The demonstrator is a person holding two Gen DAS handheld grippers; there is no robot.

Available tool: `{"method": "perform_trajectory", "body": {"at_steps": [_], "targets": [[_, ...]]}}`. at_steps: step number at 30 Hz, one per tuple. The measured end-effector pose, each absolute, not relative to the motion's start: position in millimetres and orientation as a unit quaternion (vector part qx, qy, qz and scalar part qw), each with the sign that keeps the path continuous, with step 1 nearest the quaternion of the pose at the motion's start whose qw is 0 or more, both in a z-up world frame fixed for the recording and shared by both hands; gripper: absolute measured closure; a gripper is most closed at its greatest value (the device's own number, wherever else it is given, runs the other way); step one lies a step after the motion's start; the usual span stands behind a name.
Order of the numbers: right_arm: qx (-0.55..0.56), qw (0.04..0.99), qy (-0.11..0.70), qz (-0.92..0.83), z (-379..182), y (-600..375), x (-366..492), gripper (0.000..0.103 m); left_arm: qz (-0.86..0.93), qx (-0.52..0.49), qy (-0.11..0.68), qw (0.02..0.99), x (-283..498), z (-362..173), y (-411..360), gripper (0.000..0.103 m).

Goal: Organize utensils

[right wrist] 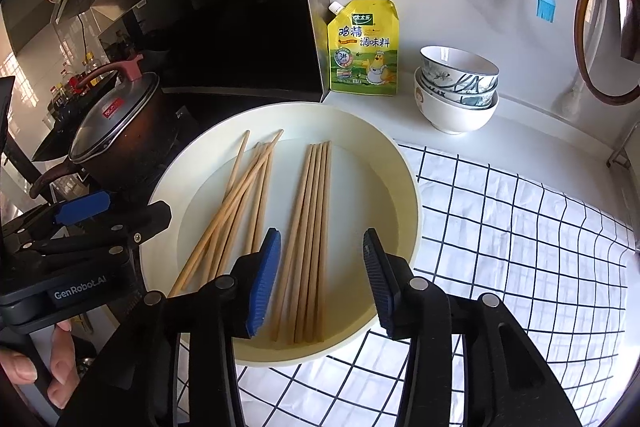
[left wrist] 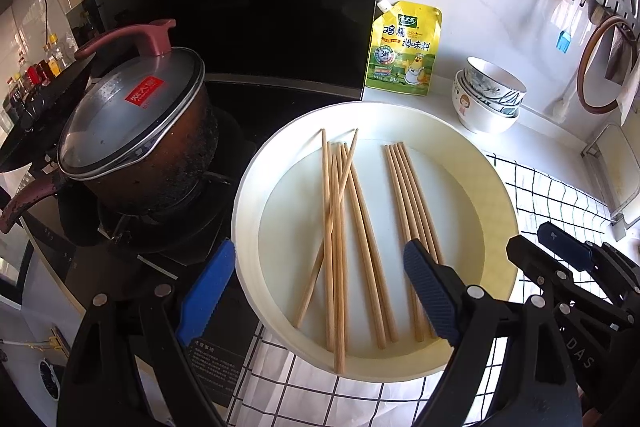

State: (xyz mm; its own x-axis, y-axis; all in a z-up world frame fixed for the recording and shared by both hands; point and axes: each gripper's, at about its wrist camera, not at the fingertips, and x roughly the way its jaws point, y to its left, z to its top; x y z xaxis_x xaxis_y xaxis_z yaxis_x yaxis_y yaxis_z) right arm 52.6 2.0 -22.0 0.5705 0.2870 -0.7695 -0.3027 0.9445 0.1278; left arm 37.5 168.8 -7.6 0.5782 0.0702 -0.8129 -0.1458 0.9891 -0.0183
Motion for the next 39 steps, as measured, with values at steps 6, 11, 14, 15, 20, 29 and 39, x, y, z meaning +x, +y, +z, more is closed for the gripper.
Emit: {"method": "perform_trajectory", "body": {"at_steps": [6, 11, 14, 15, 20, 29, 39], "targets": [[-0.009, 0.886, 0.433, 0.166, -22.0, 1.7, 52.1, 0.059, 0.062, -0.044, 0.454, 0.888, 36.0, -6.7, 170.8, 0.018], [-0.009, 0.886, 0.433, 0.167, -22.0, 2.2, 51.6, 0.059, 0.062, -0.044, 0.454, 0.888, 35.9, -6.8, 172.7, 0.018], [-0.01, 0.886, 0.432, 0.168, -21.8, 2.2, 50.6, 0.058, 0.062, -0.044, 0.454, 0.888, 36.4, -6.9, 173.5, 0.018], [-0.01, 0.886, 0.432, 0.167, -21.8, 2.5, 50.6, 0.058, 0.063, -0.045, 0.455, 0.887, 36.3, -6.9, 173.8, 0.018], [-0.01, 0.886, 0.432, 0.168, -21.5, 2.9, 50.2, 0.058, 0.067, -0.048, 0.459, 0.884, 36.4, -7.5, 176.1, 0.016], [-0.01, 0.886, 0.433, 0.168, -21.9, 2.4, 49.6, 0.057, 0.07, -0.046, 0.465, 0.881, 36.5, -8.0, 175.5, 0.014], [-0.01, 0.886, 0.433, 0.167, -22.2, 2.6, 47.9, 0.057, 0.07, -0.041, 0.468, 0.88, 34.7, -9.5, 171.6, 0.014]]}}
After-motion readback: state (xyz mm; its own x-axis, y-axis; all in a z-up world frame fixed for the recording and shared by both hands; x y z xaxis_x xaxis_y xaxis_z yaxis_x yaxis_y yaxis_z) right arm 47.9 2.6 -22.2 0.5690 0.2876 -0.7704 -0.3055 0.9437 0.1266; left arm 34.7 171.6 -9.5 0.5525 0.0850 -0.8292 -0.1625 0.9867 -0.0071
